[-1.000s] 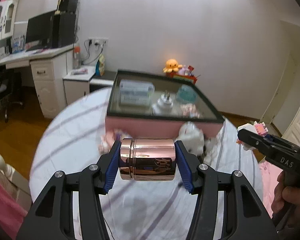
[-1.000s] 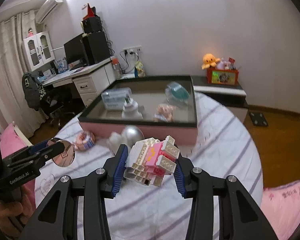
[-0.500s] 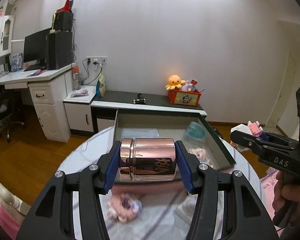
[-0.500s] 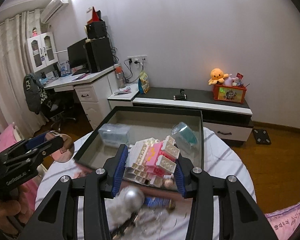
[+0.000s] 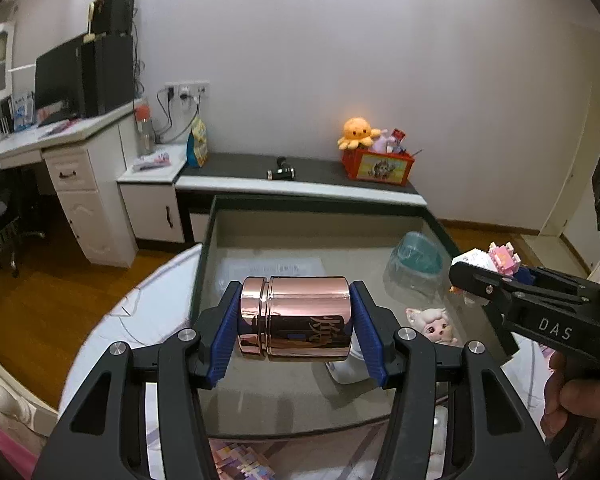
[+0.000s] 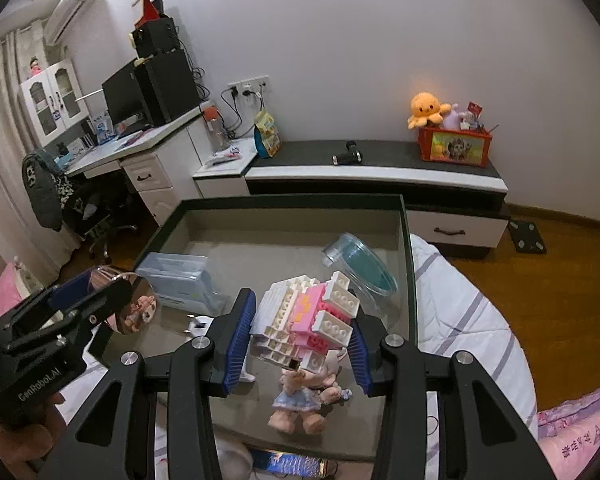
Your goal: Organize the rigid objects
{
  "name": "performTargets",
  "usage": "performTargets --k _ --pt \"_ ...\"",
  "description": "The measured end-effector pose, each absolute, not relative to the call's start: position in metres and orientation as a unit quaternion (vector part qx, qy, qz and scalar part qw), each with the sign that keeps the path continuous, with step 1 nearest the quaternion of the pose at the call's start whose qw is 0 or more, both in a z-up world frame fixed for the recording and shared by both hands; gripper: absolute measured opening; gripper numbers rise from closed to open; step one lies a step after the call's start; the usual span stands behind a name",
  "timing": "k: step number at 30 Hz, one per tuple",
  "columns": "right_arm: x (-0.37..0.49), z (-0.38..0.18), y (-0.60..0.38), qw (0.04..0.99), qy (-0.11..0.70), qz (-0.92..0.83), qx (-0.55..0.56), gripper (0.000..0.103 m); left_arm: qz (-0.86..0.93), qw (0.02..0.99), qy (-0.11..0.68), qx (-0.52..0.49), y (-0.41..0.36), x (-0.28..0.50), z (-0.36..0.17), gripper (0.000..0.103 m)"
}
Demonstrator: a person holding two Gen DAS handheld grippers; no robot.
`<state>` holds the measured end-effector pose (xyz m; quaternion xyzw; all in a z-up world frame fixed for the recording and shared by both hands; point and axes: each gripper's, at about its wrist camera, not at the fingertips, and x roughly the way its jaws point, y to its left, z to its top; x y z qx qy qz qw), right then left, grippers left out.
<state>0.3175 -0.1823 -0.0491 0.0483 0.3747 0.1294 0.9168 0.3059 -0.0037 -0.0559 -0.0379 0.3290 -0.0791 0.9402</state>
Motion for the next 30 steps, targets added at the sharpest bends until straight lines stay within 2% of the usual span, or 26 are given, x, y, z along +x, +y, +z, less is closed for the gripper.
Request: performTargets --k 5,7,8,9,11,13,14,15,30 --pt "0.328 -0.057 -0.183 0.913 0.383 0.129 0.048 0.046 -0.073 0.935 0.344 -0.033 -0.006 0.314 -0.065 0.055" --pt "0.327 -0.059 -0.184 0.913 0.382 0.129 0.054 0.07 -0.069 0.937 0.342 -0.029 -0.006 0.312 -0.064 0.057" --pt "0.324 -0.059 -0.186 0.915 0.378 0.127 0.058 0.087 -0.065 0.939 0.337 -0.025 -0.006 0.311 -0.062 0.066" --pt "0.322 -0.058 -0.187 0.917 0.374 0.126 0.06 0.087 -0.062 0.94 0.333 -0.025 -0.005 0.309 -0.06 0.08" --pt "0.318 -0.056 -0.188 0.918 0.372 0.124 0.063 0.087 -0.051 0.945 0.321 -0.027 -0.001 0.302 -0.054 0.094" --pt "0.31 -0.054 -0.191 0.92 0.368 0.113 0.065 0.09 -0.05 0.949 0.309 -0.03 0.004 0.293 -0.048 0.098" --pt "0.306 -0.053 -0.193 0.922 0.366 0.108 0.065 0.101 -0.05 0.95 0.306 -0.031 0.005 0.287 -0.045 0.101" --pt "0.301 -0.052 -0.196 0.924 0.361 0.103 0.066 0.103 -0.05 0.951 0.302 -0.03 0.006 0.283 -0.042 0.103" --pt "0.194 -0.017 -0.2 0.949 0.298 0.069 0.072 0.103 -0.055 0.963 0.261 -0.037 0.007 0.191 -0.012 0.103"
